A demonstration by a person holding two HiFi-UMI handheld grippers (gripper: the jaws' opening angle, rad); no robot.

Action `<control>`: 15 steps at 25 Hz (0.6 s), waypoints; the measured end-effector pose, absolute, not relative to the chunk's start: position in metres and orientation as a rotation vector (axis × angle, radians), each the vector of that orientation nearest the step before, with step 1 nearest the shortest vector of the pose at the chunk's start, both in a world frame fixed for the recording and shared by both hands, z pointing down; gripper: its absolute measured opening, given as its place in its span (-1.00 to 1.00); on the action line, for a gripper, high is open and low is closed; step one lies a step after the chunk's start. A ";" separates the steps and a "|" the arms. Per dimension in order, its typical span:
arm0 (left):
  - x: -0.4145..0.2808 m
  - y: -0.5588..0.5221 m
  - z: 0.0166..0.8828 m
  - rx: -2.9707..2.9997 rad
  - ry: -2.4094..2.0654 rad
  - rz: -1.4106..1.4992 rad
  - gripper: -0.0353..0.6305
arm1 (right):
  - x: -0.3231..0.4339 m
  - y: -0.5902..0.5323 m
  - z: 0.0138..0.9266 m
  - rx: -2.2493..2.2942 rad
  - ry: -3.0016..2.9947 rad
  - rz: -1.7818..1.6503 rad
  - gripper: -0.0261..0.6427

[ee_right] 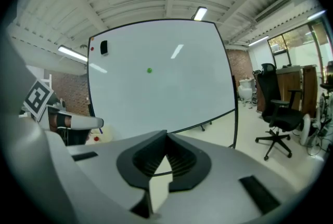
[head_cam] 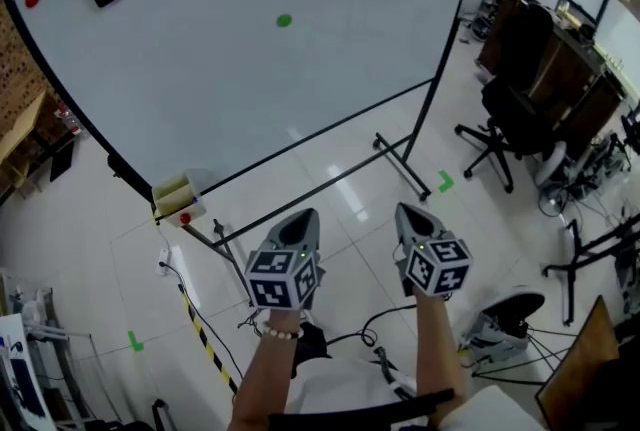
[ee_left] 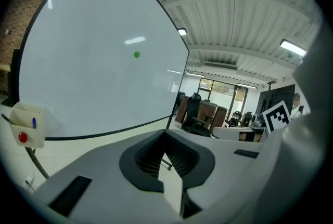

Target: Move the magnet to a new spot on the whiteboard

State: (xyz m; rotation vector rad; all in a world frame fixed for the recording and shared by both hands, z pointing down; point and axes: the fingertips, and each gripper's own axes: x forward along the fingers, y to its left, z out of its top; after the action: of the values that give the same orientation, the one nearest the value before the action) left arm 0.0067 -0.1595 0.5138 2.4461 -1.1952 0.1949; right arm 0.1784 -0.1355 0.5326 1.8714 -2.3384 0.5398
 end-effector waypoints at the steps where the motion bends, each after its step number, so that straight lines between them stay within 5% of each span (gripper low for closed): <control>1: 0.016 -0.138 0.516 2.444 -1.202 0.194 -0.91 | 0.188 -0.115 0.534 1.871 -2.347 0.543 -0.92; 15: 0.048 0.052 0.509 2.397 -1.297 0.239 -0.91 | 0.206 0.060 0.502 1.749 -2.479 0.495 -0.92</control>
State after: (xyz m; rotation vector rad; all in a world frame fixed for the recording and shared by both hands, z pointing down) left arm 0.0480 0.0520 0.5085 2.3972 -1.2973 0.2394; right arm 0.2055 0.0596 0.5020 1.7488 -2.4785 0.4953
